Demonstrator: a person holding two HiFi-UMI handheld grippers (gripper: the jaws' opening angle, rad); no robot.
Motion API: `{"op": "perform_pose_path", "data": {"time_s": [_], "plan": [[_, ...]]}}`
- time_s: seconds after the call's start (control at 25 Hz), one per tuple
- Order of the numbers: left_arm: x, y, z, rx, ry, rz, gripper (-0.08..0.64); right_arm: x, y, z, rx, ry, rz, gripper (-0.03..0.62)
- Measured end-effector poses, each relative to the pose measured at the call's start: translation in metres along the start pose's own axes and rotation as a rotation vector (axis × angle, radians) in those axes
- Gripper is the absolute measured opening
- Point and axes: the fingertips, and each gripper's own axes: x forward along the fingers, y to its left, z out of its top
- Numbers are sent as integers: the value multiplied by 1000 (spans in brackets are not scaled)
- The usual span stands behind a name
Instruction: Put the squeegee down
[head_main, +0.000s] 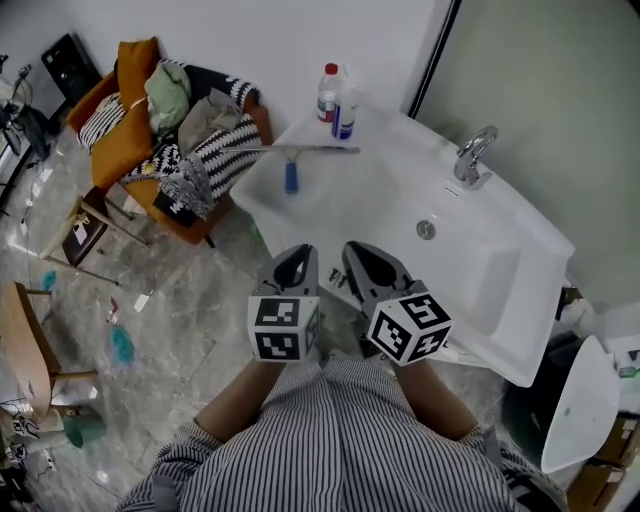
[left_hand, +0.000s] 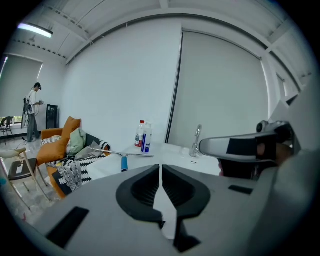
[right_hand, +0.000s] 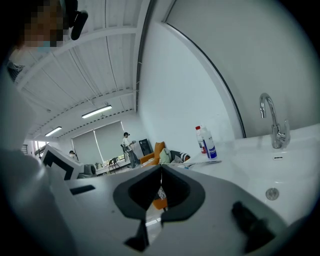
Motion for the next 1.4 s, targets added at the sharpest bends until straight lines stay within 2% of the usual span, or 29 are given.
{"op": "perform_pose_path", "data": {"time_s": [0.2,0.32,0.44,0.88,1.16,1.4], "plan": [[-6,-10,-1,-26,5,37,23,-8,2,11,-34,3,29,15],[-10,-16,-4,-68,4,51,21,-14,3,14,-63,10,45,15],[-15,-21,-7,-92,1,57,21,-19,2,13,-58,11,50,15],[-28,-29,-16,-94,13,90,17,-33,6,-11,-21,45,68,15],[-32,-27,-25,-125,20,111,15,-36,5,-15,-62,67,80,15],[-30,-34,-22,-99,14,95,17,-40,5,-14,-89,63,67,15]]}}
